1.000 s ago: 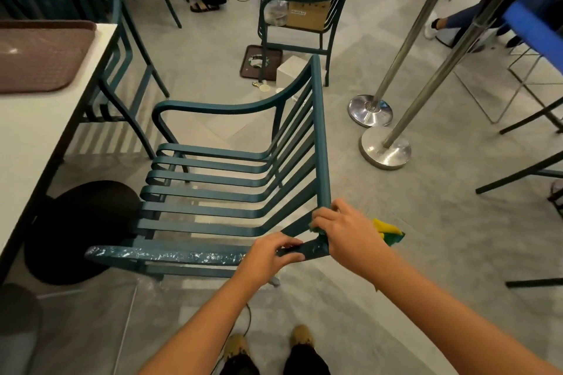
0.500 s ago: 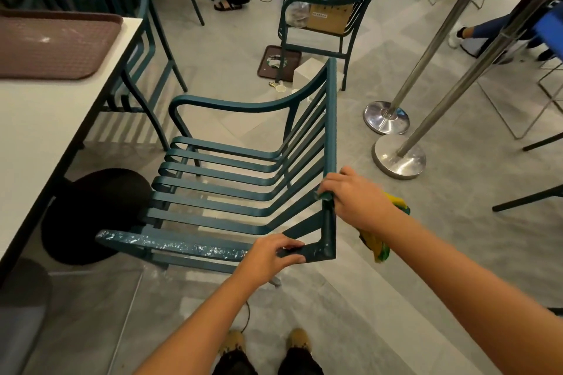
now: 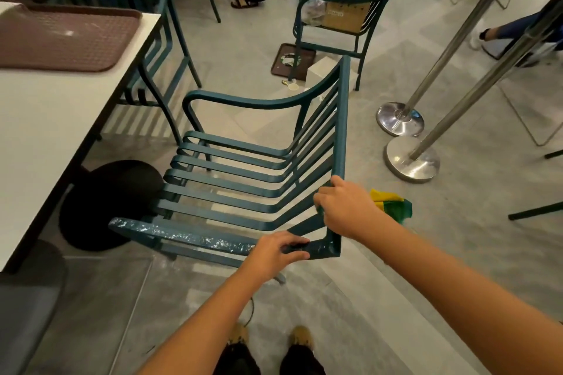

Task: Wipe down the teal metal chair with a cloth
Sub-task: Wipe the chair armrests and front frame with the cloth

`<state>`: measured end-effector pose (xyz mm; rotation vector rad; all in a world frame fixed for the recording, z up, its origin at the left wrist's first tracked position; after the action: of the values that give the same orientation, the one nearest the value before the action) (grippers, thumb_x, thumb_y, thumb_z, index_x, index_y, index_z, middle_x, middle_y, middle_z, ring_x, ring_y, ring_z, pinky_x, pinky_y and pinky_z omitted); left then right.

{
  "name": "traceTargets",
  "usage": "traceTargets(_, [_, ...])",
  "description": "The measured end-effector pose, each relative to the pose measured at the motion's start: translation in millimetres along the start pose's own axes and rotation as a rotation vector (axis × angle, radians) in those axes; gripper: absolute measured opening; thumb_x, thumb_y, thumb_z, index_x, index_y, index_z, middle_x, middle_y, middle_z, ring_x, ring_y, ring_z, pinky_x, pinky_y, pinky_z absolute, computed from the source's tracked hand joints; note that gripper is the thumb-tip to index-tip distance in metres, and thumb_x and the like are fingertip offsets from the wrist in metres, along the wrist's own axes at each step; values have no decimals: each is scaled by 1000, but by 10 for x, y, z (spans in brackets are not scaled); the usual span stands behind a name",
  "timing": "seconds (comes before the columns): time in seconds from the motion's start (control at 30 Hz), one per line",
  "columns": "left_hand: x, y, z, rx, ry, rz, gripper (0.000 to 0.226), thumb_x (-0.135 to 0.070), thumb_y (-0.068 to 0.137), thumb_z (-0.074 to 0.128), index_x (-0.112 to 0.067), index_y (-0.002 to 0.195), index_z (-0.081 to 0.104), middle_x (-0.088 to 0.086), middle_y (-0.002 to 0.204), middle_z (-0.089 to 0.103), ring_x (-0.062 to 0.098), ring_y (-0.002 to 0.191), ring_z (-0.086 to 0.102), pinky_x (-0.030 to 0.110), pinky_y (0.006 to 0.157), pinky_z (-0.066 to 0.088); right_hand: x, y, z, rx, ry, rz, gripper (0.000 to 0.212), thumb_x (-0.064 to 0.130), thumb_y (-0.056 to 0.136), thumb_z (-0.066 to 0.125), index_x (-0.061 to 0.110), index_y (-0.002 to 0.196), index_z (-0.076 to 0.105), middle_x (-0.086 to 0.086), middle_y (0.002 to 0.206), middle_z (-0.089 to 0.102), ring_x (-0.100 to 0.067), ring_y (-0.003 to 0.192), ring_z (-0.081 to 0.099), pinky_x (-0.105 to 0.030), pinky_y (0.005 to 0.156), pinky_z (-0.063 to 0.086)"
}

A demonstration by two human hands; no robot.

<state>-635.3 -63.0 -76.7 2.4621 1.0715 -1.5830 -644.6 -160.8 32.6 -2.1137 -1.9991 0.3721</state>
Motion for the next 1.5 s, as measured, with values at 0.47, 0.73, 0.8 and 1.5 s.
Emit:
traceTargets(0.47, [-45, -5, -3, 9, 30, 31, 37, -27, 81, 67, -20, 117, 62, -1, 110, 63, 2, 94, 54, 11, 84, 41, 318, -645, 179, -113, 280, 42, 32, 12, 94, 37, 20, 122, 50, 5, 125, 53, -17, 105, 40, -23, 86, 35])
traceTargets(0.73, [-38, -8, -17, 2, 5, 31, 39, -26, 81, 67, -20, 119, 62, 0, 112, 63, 7, 98, 56, 18, 89, 44, 109, -760, 278, -292, 417, 186, 32, 2, 83, 60, 17, 111, 63, 5, 116, 62, -20, 99, 48, -28, 79, 48])
traceTargets(0.8, [-40, -5, -19, -3, 8, 45, 38, -26, 81, 67, -19, 118, 62, 0, 111, 63, 5, 96, 55, 15, 87, 43, 156, -830, 349, -353, 408, 169, 38, -3, 65, 75, 18, 96, 68, 6, 101, 68, -18, 85, 52, -24, 66, 52])
traceTargets(1.5, [-29, -1, -32, -12, -63, 15, 36, -24, 77, 71, -18, 112, 65, -1, 107, 64, 7, 95, 58, 17, 87, 46, -195, -627, 299, -333, 681, 316, 37, -6, 88, 39, 15, 106, 64, 5, 121, 57, -10, 103, 37, -14, 79, 24])
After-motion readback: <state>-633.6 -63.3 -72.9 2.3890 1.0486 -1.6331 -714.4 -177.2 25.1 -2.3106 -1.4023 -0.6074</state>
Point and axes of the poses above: each hand's wrist, its own y-axis towards the middle knuckle, its own z-axis out of the palm, x = y × z, the point moved 8 cm from there along y, towards the middle knuckle
